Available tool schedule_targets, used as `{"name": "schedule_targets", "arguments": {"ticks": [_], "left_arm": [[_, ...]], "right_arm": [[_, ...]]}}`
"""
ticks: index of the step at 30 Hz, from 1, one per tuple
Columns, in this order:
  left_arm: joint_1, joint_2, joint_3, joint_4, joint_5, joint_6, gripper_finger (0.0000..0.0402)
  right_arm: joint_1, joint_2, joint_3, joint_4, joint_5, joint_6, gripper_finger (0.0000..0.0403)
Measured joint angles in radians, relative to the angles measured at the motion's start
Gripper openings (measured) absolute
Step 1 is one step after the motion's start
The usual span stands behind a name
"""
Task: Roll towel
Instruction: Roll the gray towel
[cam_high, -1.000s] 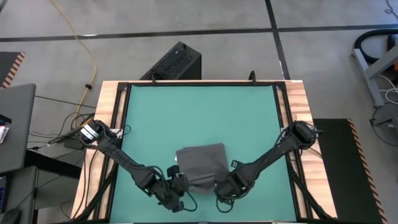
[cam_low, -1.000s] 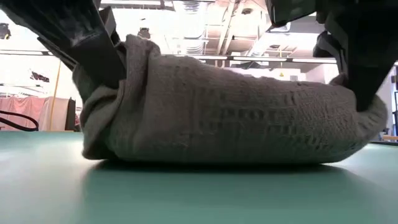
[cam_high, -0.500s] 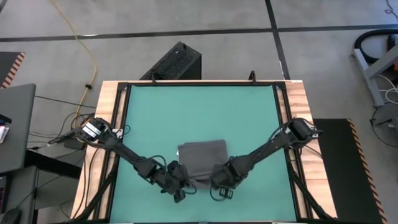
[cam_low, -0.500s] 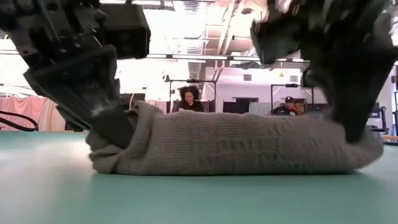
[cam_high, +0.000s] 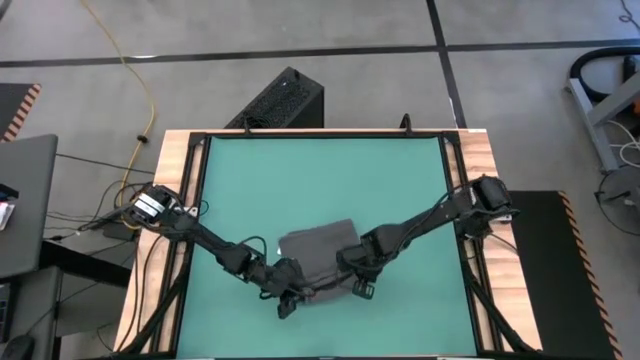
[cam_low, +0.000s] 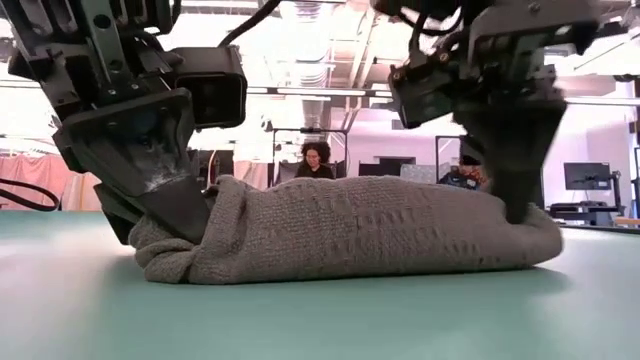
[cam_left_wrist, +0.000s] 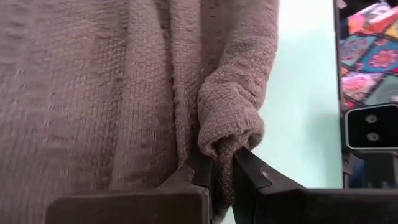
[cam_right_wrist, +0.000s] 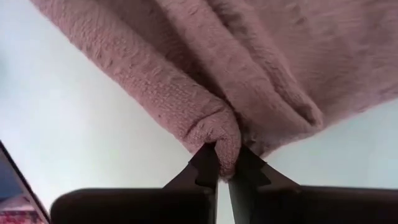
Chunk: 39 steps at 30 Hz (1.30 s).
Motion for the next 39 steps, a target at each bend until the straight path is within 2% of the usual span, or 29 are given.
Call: {"name": "schedule_targets", "arguments": {"ticks": [9, 21, 29, 39], "left_arm": [[0.070, -0.002, -0.128, 0.253, 0.113, -0.039, 0.0009], [0.073, 0.000, -0.140, 0.265, 0.137, -0.035, 0.0009], [0.074, 0.002, -0.144, 0.297, 0.165, -0.027, 0.0009], [0.070, -0.028, -0.145, 0.324, 0.170, -0.064, 0.0020]], "right_arm": [[-0.099, -0.065, -0.085, 0.073, 0.000, -0.139, 0.0049], [-0.155, -0.162, -0.086, 0.085, 0.061, -0.244, 0.0052], [-0.155, -0.082, -0.086, 0.077, -0.056, -0.264, 0.0041], [-0.164, 0.045, -0.082, 0.092, -0.092, -0.287, 0.0038]]}}
